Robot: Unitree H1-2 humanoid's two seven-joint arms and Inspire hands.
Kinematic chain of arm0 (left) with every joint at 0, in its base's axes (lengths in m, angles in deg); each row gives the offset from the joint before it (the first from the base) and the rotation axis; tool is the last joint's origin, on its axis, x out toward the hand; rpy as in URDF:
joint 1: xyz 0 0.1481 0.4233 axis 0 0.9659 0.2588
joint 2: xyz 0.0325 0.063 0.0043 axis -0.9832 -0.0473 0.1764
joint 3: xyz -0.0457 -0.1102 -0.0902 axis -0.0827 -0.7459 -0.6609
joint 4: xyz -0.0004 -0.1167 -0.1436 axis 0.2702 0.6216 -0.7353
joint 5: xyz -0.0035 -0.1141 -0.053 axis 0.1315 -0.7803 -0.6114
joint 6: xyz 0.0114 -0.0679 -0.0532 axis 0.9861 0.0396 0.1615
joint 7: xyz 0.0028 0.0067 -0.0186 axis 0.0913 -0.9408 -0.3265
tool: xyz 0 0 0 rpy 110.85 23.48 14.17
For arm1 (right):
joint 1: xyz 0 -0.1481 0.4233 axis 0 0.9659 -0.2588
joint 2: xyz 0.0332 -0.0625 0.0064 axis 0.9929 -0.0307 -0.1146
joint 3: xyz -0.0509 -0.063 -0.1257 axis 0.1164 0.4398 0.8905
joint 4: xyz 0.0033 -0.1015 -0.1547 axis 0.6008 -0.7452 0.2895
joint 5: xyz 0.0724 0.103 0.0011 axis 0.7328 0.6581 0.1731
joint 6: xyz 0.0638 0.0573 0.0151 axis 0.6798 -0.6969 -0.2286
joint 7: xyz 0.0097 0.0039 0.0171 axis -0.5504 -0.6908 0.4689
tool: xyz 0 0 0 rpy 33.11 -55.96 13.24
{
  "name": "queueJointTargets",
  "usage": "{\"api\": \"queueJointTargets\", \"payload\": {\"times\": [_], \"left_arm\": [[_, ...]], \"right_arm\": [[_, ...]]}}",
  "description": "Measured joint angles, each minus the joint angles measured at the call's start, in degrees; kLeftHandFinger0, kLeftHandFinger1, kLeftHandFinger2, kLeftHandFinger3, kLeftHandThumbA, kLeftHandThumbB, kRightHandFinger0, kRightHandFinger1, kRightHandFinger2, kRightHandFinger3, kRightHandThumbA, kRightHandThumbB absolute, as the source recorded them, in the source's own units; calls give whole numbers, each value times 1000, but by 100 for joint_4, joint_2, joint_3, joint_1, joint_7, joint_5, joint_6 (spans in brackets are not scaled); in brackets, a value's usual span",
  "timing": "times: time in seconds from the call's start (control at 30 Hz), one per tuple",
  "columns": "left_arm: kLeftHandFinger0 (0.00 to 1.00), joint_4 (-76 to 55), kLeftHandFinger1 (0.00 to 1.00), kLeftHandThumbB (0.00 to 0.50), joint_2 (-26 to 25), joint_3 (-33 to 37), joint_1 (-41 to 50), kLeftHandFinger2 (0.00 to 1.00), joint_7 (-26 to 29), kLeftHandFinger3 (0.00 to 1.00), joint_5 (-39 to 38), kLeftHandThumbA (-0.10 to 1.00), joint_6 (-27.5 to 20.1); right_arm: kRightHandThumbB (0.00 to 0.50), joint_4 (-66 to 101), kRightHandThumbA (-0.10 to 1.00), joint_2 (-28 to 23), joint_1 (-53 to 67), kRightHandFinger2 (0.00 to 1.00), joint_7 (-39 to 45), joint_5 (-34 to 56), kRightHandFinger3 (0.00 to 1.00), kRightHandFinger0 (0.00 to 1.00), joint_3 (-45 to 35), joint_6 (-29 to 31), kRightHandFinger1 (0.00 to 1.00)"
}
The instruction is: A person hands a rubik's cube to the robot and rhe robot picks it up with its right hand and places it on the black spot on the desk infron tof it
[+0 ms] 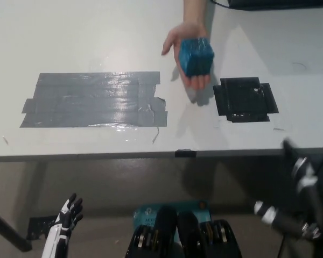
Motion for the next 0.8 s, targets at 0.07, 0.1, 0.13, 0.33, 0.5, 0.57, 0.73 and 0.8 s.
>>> {"api": "queueJointTargets", "payload": {"times": [0.07, 0.1, 0.13, 0.33, 0.5, 0.57, 0.73, 0.8], "left_arm": [[1000, 0, 1000, 112, 0, 2, 0, 1000, 0, 1000, 13, 1000, 1], [1000, 1, 1000, 107, 1, 7, 0, 1000, 0, 1000, 17, 1000, 2], [1000, 1, 1000, 100, 1, 11, -1, 1000, -1, 1000, 18, 1000, 3], [1000, 5, 1000, 109, 1, 25, -17, 1000, -1, 1000, 19, 1000, 6], [1000, 5, 1000, 116, 0, 36, -67, 1000, -2, 1000, 20, 1000, 11], [1000, 5, 1000, 119, -1, 43, -114, 1000, -2, 1000, 21, 1000, 12], [1000, 2, 1000, 154, -18, 56, -163, 1000, -3, 1000, 44, 1000, 21], [1000, -10, 1000, 165, -42, 58, -193, 1000, -3, 1000, 65, 1000, 30]], "right_arm": [[365, 228, 995, -174, -406, 1000, 40, -77, 1000, 1000, -84, -230, 1000], [366, 282, 990, -278, -663, 1000, 76, -111, 1000, 1000, -96, -362, 1000], [370, 292, 994, -347, -834, 1000, 113, -135, 1000, 1000, -96, -478, 1000], [387, -1, 958, -809, -2185, 1000, 443, -249, 1000, 1000, 37, -1256, 1000], [425, -962, 975, -955, -3345, 1000, 719, -388, 1000, 1000, 275, -1799, 1000], [442, -1574, 953, -949, -3869, 1000, 843, -465, 1000, 1000, 375, -2026, 1000], [500, -3037, 770, -947, -4905, 1000, 1115, -574, 1000, 1000, 704, -2452, 1000], [500, -3701, 731, -950, -5315, 1000, 1279, -592, 1000, 1000, 909, -2624, 1000]]}}
